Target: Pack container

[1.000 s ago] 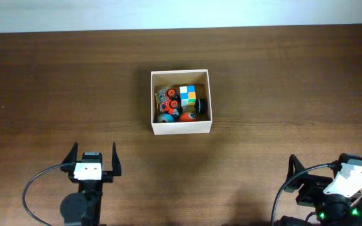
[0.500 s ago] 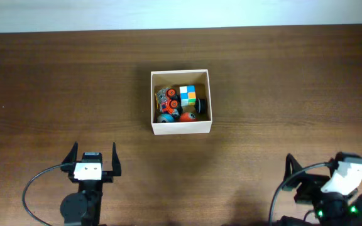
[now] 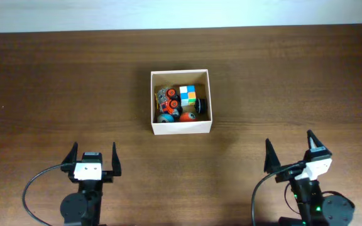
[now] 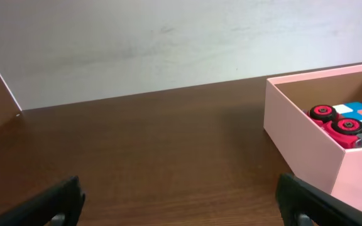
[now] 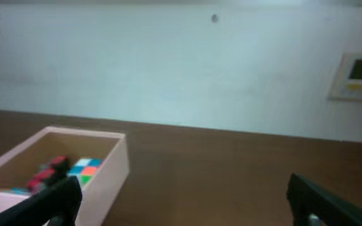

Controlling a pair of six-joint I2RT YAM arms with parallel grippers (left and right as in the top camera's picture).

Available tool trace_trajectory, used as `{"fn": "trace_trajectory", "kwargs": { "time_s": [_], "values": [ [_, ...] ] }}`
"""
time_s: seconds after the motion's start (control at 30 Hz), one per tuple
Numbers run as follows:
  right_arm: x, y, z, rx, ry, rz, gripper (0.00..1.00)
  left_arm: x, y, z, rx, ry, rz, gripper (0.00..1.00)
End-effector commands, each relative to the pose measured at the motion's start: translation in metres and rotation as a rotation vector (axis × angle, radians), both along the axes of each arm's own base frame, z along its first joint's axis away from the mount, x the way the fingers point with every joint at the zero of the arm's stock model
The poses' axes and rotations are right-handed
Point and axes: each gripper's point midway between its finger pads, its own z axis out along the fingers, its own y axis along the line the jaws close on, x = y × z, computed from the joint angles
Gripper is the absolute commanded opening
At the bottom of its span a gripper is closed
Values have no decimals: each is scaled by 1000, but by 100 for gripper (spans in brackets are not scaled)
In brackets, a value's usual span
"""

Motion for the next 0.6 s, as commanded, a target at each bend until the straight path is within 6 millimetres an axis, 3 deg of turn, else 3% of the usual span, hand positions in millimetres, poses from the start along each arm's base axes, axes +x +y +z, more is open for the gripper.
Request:
{"fn": "trace_trajectory", "kwargs": {
  "time_s": [0.0, 0.33, 0.57],
  "values": [
    [8, -15, -12, -13, -37, -87, 99, 0, 3, -1, 17, 0, 12, 99],
    [21, -17, -48, -21, -53, -89, 99, 0, 3, -1, 17, 0, 12, 99],
    [22, -13, -83, -10, 89, -88, 99, 0, 3, -1, 17, 0, 12, 99]
  ]
}}
